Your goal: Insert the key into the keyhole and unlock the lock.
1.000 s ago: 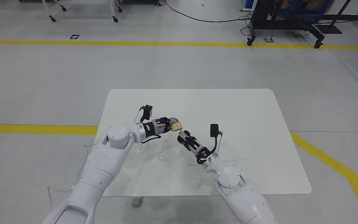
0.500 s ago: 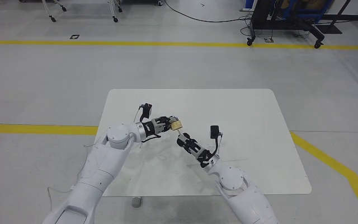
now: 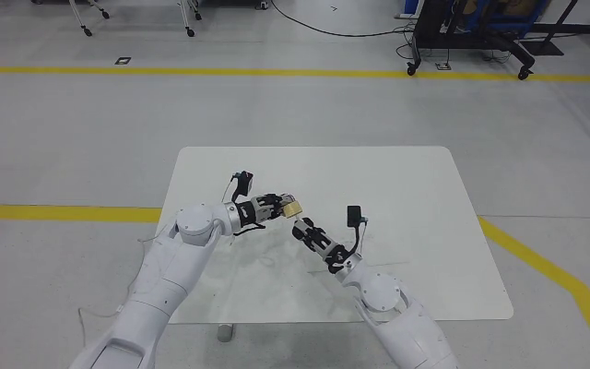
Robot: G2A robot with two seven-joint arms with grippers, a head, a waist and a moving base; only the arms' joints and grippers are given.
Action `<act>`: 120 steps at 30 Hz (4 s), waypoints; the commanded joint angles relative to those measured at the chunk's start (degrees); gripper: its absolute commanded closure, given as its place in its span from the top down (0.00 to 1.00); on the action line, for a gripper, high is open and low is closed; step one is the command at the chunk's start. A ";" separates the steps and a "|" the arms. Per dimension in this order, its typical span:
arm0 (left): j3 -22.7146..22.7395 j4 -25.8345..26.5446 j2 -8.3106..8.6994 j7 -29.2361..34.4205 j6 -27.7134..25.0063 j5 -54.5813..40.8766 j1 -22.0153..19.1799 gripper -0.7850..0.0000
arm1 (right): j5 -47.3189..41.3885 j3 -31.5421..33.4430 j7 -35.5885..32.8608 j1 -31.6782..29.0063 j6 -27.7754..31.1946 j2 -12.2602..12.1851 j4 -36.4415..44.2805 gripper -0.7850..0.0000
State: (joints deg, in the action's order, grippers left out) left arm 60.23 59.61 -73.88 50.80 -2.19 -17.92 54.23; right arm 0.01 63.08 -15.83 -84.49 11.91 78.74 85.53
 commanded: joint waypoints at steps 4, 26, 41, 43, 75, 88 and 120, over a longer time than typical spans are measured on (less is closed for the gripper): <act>-0.13 0.00 0.00 0.56 -0.24 -0.02 -0.05 0.00 | -0.28 -0.07 0.35 0.07 0.28 0.00 -0.26 0.00; 0.65 -0.93 -0.28 -2.85 3.15 -3.40 -0.12 0.00 | 0.71 -0.01 5.58 1.21 0.75 0.29 -1.62 1.00; 1.60 -4.70 -0.97 -0.55 21.39 -14.90 -1.22 0.00 | -13.10 7.49 1.61 -5.59 11.13 -0.80 10.82 1.00; 1.57 -5.01 -1.12 0.24 23.60 -16.80 -1.38 0.00 | -19.43 8.23 -2.08 -6.55 13.61 -0.95 12.71 1.00; 3.14 -1.31 -0.73 6.05 8.42 -20.27 -0.30 0.00 | -48.11 3.47 -26.81 1.40 0.77 -0.49 -1.53 1.00; 2.78 -1.61 -0.45 9.11 5.29 -18.07 -0.75 0.00 | -61.67 -0.56 -36.89 9.12 -5.69 1.28 -14.97 0.31; 1.81 -0.89 -0.20 10.97 4.58 -16.98 -0.49 0.00 | -58.78 -0.96 -35.01 10.30 -4.96 1.80 -16.59 0.00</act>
State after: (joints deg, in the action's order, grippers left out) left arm 62.04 58.70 -74.09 61.73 2.42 -34.88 53.75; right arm -58.80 62.12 -50.83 -74.22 6.89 80.53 68.92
